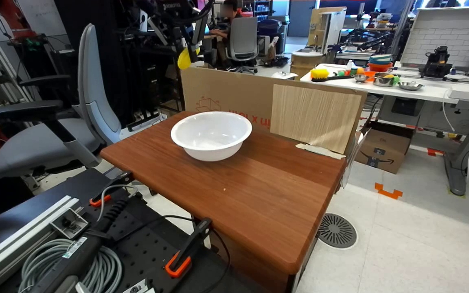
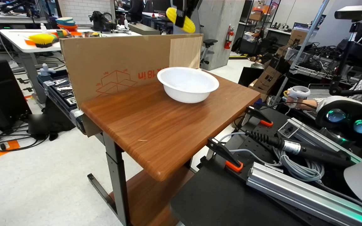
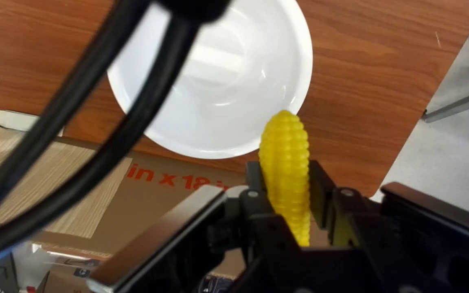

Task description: Put the corn toy in the bowl

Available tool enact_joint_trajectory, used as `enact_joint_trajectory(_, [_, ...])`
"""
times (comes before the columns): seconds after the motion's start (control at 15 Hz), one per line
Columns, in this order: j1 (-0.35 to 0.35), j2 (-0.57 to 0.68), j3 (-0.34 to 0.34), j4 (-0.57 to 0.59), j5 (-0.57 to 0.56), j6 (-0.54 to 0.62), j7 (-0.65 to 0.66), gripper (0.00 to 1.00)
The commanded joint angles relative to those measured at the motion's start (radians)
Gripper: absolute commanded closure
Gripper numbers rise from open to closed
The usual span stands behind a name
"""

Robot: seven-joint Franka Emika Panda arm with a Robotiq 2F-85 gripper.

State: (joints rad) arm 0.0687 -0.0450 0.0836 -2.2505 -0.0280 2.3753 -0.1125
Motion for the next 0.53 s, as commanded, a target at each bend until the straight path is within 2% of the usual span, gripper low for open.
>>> enact_joint_trajectory(0.0, [-0.025,0.028,-0.045,0.052,0.067,-0.038,-0.052,0.93])
enact_joint_trajectory(0.47, [-0.061,0.203,-0.084,0.12,0.06,-0.068,-0.001,0.93])
